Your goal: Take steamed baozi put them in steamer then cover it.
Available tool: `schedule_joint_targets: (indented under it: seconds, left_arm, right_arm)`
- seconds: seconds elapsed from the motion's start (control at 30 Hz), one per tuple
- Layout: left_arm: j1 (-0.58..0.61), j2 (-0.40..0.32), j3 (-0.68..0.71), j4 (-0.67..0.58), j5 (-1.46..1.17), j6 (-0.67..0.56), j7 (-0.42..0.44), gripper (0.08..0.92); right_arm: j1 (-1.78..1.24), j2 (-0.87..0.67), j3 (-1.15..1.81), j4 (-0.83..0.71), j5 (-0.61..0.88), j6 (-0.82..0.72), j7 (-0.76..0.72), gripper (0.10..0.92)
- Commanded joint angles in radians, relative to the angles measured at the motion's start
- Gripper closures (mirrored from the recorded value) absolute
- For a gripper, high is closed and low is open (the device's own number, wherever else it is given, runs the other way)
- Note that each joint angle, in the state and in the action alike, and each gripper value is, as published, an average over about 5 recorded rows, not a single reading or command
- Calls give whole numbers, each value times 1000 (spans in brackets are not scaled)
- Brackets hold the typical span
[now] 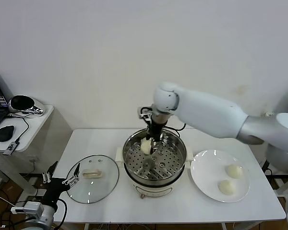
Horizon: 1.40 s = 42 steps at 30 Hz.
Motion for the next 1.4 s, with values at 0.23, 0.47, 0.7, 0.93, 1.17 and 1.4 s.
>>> schedule_joint_targets:
  seconds: [0.23, 0.47, 0.7, 0.93, 1.17, 1.4]
  left_arm:
    - [-1, -1, 1, -1, -5, 0, 0, 177]
    - [-2, -2, 2, 2, -6, 0, 0, 177]
    - [-3, -2, 5, 5, -5, 1, 0, 177]
    - [-4, -5, 7, 1, -4, 2, 0, 177]
    - [-3, -8, 10, -5, -1, 6, 3, 177]
    - [2, -4, 6, -6, 0, 22, 10, 177]
  right_arm:
    - [-40, 145, -13, -104, -12, -18, 17, 414]
    - [-61, 148, -23, -98, -27, -25, 19, 414]
    - [-78, 132, -23, -79, -35, -37, 42, 373]
    - [-57, 84, 5, -16, -3, -55, 59, 218]
    - [28, -127, 46, 195, 17, -49, 21, 203]
    - [90, -443, 120, 370, -28, 20, -39, 203]
